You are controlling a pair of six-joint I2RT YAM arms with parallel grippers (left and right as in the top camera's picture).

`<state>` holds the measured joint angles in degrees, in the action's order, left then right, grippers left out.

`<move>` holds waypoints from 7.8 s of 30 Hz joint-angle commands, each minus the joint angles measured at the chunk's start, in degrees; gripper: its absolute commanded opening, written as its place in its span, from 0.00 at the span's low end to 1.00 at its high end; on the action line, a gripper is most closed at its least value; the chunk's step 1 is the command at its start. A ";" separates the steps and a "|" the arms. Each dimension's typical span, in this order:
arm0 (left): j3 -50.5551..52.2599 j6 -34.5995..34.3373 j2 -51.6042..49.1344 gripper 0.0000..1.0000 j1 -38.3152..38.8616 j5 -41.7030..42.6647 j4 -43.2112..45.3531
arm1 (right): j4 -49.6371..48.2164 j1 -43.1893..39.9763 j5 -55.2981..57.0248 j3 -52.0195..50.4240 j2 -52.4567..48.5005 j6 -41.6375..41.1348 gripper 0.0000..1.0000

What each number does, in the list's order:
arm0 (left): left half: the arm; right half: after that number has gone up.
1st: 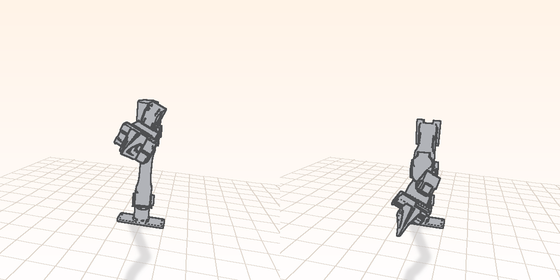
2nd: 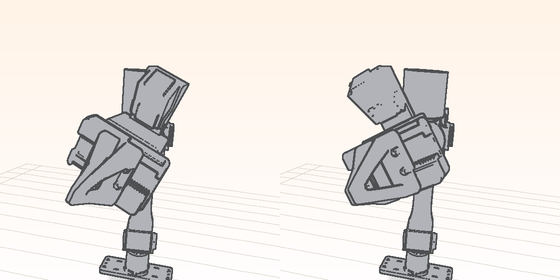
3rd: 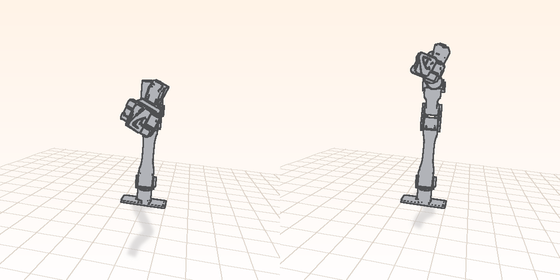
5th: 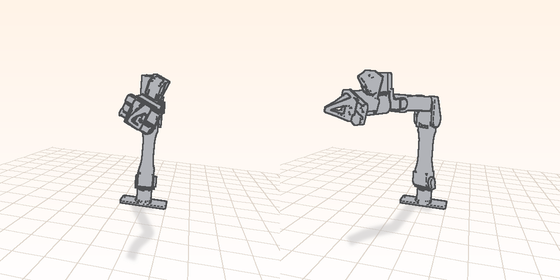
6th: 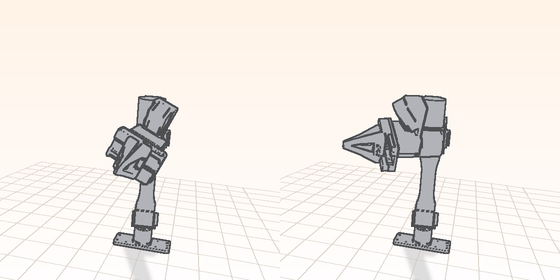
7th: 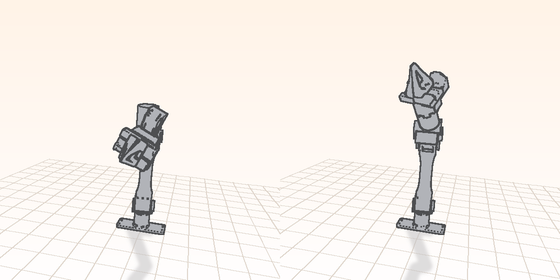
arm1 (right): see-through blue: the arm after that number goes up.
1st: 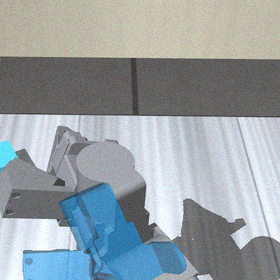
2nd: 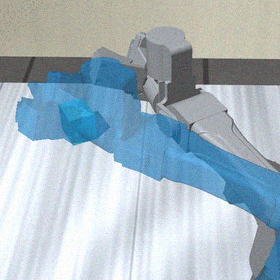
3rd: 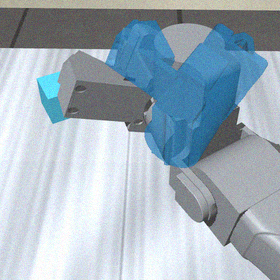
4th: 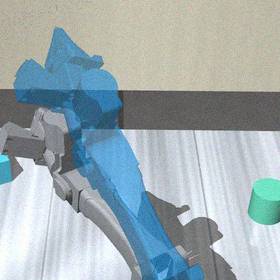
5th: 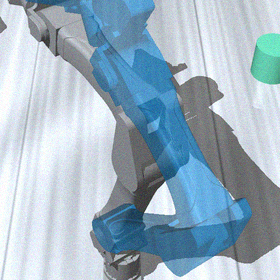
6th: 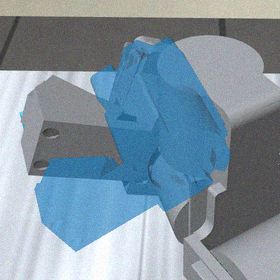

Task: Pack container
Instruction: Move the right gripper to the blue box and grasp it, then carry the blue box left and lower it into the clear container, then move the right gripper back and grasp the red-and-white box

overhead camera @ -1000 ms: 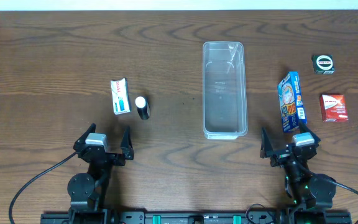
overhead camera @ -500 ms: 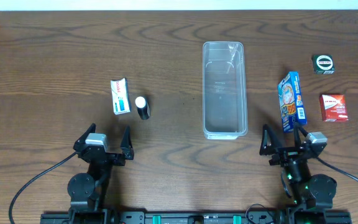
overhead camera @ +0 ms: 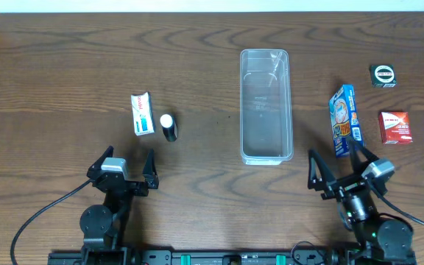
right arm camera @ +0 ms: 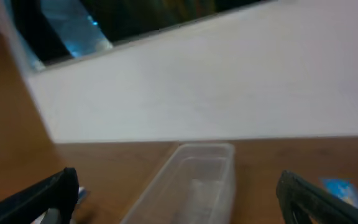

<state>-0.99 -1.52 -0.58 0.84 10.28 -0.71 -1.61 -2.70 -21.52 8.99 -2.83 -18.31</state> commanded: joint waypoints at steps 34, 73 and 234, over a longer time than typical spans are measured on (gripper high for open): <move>0.76 -0.26 -0.46 0.98 -0.28 0.37 -2.27 | 46.38 -9.99 15.52 60.63 -79.84 30.58 0.99; 0.76 -0.28 -0.46 0.98 -0.28 0.37 -2.27 | 41.20 -9.22 15.15 60.65 -101.11 27.96 0.34; 0.76 -0.26 -0.46 0.98 -0.28 0.37 -2.27 | 40.35 -28.72 15.67 66.69 -109.24 54.05 0.99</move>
<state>-1.02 -1.52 -0.97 0.84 10.26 -0.78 39.05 -30.20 -4.91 75.88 -110.96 35.16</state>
